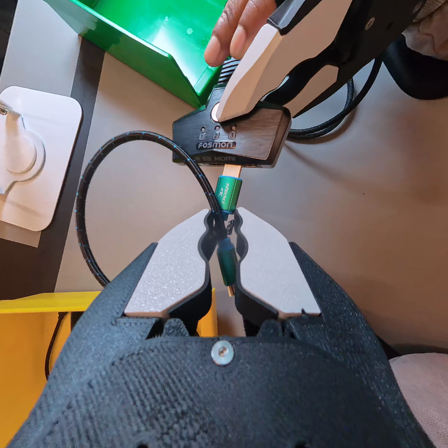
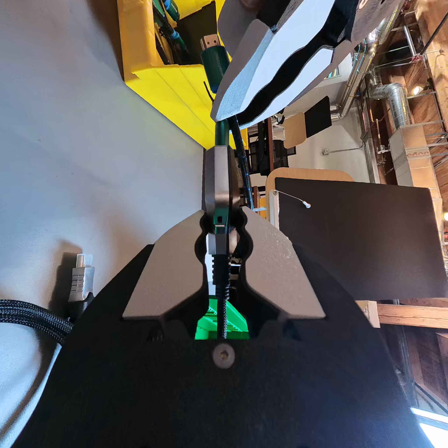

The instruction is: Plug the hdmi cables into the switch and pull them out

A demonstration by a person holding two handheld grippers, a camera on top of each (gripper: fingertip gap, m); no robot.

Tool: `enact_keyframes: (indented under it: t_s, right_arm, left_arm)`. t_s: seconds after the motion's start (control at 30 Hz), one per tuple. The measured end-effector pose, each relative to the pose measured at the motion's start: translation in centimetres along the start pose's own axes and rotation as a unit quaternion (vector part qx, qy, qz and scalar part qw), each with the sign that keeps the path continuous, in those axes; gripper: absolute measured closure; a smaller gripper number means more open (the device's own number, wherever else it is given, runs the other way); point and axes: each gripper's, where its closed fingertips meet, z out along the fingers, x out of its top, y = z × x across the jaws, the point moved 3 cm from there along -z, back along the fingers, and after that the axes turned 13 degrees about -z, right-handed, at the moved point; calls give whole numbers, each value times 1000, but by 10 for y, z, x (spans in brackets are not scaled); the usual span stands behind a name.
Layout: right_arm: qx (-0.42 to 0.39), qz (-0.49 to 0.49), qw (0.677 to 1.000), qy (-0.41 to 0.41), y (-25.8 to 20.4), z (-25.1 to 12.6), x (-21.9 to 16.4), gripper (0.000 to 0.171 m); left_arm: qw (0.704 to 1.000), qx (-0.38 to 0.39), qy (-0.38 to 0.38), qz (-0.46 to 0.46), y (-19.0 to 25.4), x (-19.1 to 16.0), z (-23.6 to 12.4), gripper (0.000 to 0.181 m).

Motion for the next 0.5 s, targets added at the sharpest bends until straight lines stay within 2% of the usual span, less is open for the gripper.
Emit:
enact_keyframes:
  t_s: [0.37, 0.5]
  right_arm:
    - [-6, 7, 1000, -7, 2, -2, -5, 149]
    - [-8, 12, 1000, 5, 4, -4, -1, 149]
  left_arm:
    - [1000, -20, 20, 13, 9, 6, -5, 164]
    - [999, 32, 1, 4, -5, 2, -3, 164]
